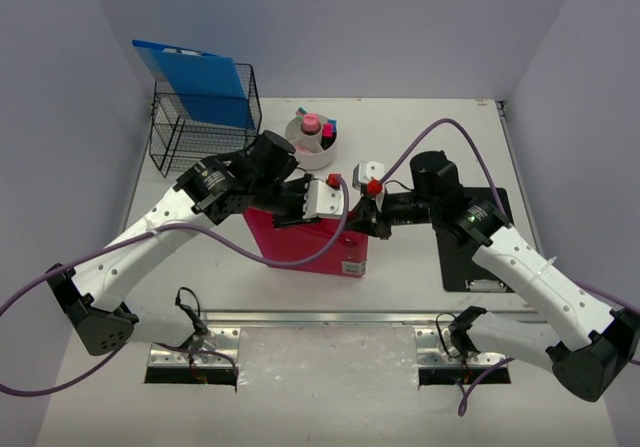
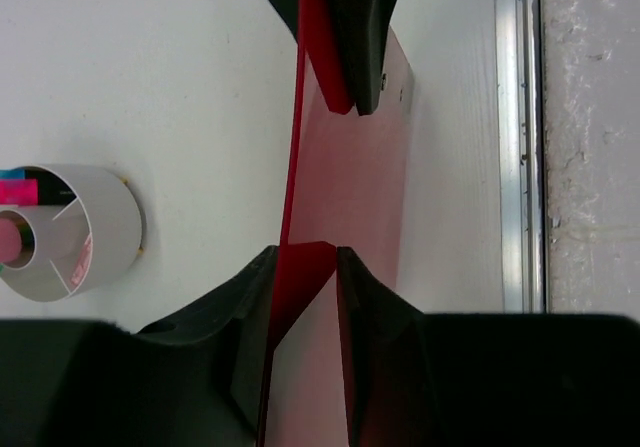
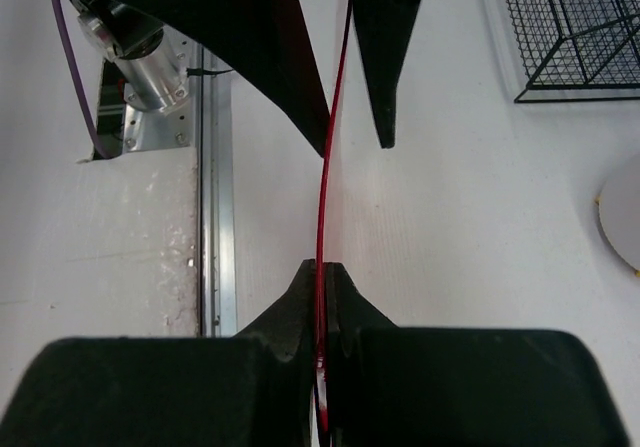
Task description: Organize the desk
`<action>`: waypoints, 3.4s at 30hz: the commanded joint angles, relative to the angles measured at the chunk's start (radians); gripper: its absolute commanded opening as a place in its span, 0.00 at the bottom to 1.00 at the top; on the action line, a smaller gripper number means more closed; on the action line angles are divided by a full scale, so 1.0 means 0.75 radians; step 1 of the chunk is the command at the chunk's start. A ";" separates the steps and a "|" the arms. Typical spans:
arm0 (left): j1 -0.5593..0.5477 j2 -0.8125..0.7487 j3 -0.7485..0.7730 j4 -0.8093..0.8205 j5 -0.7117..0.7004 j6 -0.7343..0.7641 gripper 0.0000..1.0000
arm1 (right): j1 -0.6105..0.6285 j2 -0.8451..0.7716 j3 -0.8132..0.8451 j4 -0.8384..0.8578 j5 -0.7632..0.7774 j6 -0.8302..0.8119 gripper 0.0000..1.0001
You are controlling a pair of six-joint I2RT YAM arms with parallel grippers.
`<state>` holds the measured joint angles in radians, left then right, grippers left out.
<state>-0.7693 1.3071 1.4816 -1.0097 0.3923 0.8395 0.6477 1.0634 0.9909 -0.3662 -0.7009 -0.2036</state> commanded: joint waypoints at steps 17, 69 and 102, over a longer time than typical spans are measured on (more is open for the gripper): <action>-0.056 -0.164 0.213 -0.134 -0.347 0.129 0.00 | -0.013 -0.127 0.122 -0.008 0.225 0.112 0.99; 1.206 0.407 0.953 -0.340 0.057 0.953 0.00 | -0.167 -0.060 0.140 -0.046 0.191 0.064 0.99; 1.202 0.617 1.016 -0.183 0.411 0.779 0.00 | -0.242 -0.076 0.051 -0.013 0.139 0.087 0.99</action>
<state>0.1333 1.7416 2.1864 -1.1640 0.5513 1.4462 0.4772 1.0275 1.0303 -0.4263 -0.5692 -0.1517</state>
